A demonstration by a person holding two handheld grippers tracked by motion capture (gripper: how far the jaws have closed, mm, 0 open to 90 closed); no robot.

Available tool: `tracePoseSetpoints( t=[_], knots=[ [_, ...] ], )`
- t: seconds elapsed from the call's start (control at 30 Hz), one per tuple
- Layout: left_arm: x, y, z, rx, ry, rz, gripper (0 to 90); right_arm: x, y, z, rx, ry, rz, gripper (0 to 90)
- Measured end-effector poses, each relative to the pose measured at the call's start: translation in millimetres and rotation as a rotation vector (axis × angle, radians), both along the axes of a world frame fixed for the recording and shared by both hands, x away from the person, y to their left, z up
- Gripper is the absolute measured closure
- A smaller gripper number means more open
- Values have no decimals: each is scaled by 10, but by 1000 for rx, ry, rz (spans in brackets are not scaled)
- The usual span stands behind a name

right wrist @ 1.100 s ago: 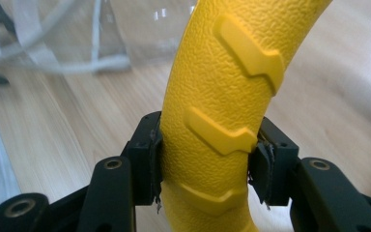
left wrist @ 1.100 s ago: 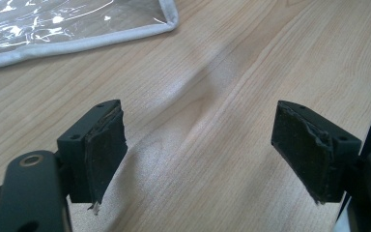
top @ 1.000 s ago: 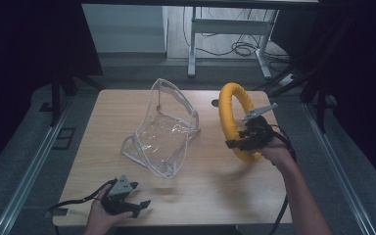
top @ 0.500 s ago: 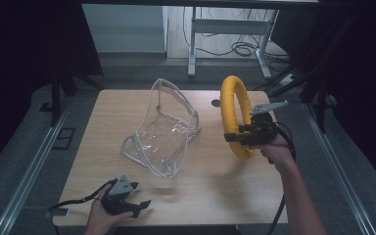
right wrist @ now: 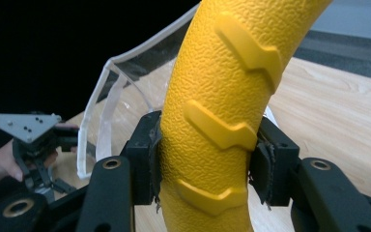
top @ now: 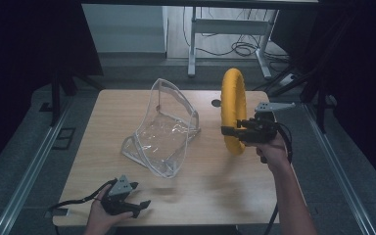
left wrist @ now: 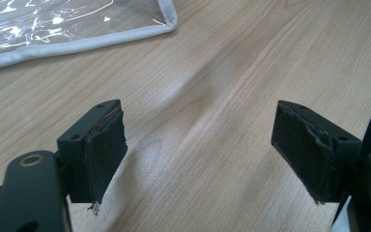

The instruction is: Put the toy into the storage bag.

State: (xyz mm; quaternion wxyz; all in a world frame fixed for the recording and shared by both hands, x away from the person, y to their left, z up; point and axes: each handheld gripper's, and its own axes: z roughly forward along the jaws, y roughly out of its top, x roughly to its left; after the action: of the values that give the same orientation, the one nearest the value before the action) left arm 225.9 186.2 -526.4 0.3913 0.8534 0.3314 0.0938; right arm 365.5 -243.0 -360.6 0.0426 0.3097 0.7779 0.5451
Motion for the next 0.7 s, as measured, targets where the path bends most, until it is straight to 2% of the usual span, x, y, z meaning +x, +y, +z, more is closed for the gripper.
tracePoseSetpoints(
  t=[0.23, 0.27, 0.33, 0.43, 0.7],
  knots=[
    [-3, 1, -1, 3, -1, -1, 196, -25, 73, -16, 57, -10, -2, 516],
    [-3, 2, -1, 4, -1, -2, 196, -42, 100, -22, 86, -16, 0, 516],
    [-2, 0, -2, 3, -1, -1, 196, -50, 112, -21, 91, -20, -1, 516],
    [-1, -5, -10, 5, 1, -4, 196, -64, 162, -20, 127, -39, -9, 515],
    [-5, -1, -9, 11, -1, -6, 196, -88, 256, -17, 183, -64, -19, 515]
  ],
)
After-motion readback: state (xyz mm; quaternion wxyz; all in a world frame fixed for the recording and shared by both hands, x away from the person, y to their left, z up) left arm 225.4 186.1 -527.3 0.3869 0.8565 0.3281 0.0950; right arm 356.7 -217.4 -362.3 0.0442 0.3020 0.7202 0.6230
